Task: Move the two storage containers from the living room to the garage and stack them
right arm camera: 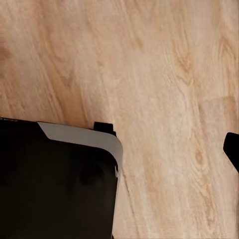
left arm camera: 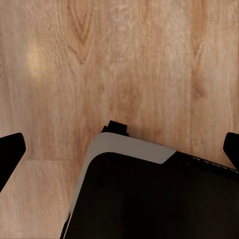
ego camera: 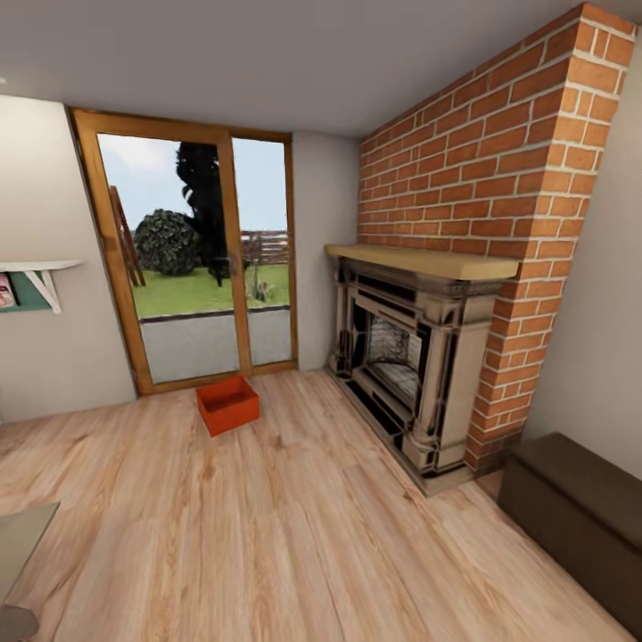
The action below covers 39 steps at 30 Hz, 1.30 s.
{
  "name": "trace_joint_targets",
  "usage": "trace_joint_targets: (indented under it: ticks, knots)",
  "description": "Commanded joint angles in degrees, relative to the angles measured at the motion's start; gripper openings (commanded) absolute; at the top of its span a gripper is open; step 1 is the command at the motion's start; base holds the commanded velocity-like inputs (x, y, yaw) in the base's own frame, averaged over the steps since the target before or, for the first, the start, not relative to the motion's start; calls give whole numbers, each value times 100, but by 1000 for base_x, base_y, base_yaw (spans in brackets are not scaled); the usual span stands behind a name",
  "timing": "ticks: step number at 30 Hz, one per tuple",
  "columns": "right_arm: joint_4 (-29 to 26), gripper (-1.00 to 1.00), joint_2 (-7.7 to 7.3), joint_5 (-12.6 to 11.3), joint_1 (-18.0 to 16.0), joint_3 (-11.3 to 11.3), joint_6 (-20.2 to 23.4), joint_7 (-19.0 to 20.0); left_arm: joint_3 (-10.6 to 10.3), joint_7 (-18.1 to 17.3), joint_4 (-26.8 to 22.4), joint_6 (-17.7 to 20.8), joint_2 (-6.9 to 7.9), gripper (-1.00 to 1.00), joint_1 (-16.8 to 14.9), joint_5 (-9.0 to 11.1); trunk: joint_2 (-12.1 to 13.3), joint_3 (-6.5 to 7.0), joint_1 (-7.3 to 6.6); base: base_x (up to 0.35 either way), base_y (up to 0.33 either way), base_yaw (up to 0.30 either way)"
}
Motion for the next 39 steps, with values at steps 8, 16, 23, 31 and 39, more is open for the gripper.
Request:
trace_joint_targets:
  ticks: [8, 16, 23, 31, 39]
  knots:
    - [12, 100, -1, -61, -5, 49, -22, -3, -42, 18, 5, 24, -2, 100, -6, 40, -6, -9, 4, 322, 0, 265]
    - [12, 100, -9, -62, -5, 49, -21, -2, -42, 18, 5, 26, -2, 100, -6, 40, -6, -9, 4, 322, 0, 269]
    - [12, 100, -24, -61, -5, 49, -21, 5, -42, 18, 5, 25, -2, 100, -6, 40, -6, -9, 4, 322, 0, 267]
    - [12, 100, -34, -67, -5, 51, -26, 48, -42, 18, 5, 11, -2, 100, -6, 40, -6, -9, 4, 322, 0, 71]
    - [12, 100, -42, -75, -5, 58, -30, 71, -42, 18, 5, 9, -2, 100, -6, 40, -6, -9, 4, 322, 0, 3]
